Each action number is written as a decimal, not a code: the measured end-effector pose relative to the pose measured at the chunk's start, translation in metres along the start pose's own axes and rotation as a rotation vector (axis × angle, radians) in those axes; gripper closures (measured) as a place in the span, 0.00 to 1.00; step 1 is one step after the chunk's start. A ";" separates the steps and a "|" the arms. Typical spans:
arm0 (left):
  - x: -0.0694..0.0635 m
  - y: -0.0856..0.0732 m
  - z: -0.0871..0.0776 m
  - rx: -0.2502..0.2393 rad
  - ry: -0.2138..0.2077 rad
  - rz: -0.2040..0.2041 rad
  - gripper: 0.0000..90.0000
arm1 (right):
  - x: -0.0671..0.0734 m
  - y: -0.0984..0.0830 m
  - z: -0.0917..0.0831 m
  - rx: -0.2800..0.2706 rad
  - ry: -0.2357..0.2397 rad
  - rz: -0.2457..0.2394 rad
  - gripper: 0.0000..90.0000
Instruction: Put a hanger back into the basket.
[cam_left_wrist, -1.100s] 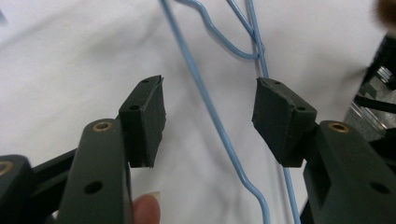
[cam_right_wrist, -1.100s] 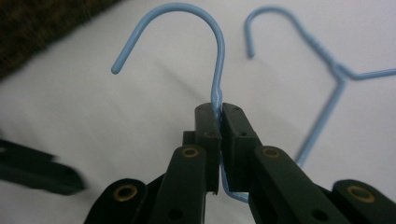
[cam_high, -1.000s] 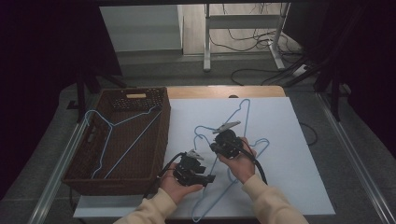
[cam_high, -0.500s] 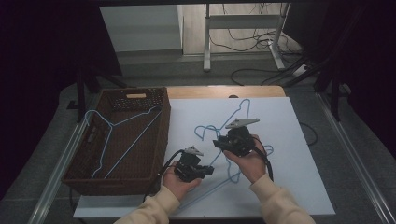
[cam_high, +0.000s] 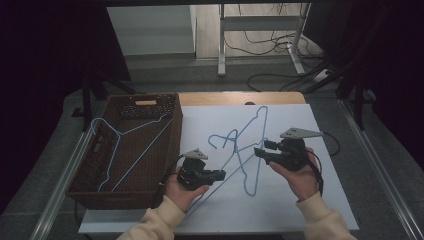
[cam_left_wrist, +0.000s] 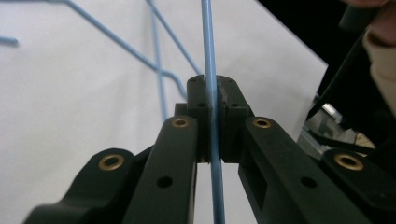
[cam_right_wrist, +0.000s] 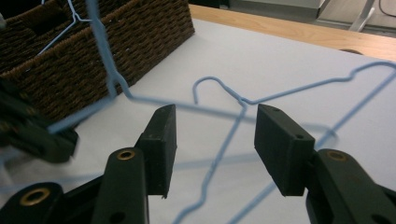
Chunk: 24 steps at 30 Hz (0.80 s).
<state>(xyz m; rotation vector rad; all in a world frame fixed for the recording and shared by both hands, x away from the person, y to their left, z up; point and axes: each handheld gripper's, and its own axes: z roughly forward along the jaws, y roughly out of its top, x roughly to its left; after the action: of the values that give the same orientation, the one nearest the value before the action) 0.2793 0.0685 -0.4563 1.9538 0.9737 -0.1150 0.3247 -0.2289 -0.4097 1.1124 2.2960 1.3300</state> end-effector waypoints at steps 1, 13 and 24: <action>0.000 0.001 -0.004 -0.007 -0.006 0.002 0.96 | 0.000 0.000 0.000 0.000 0.000 0.000 0.54; 0.009 0.028 -0.080 -0.130 -0.009 0.008 0.95 | -0.014 -0.027 -0.022 -0.005 -0.018 -0.008 0.43; 0.043 0.024 -0.148 -0.222 0.048 -0.035 0.95 | -0.018 -0.037 -0.010 0.053 -0.023 -0.014 0.37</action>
<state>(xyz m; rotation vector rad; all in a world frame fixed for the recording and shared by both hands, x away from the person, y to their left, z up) 0.2824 0.2003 -0.3737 1.7435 1.0080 0.0194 0.3132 -0.2593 -0.4376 1.1205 2.3303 1.2517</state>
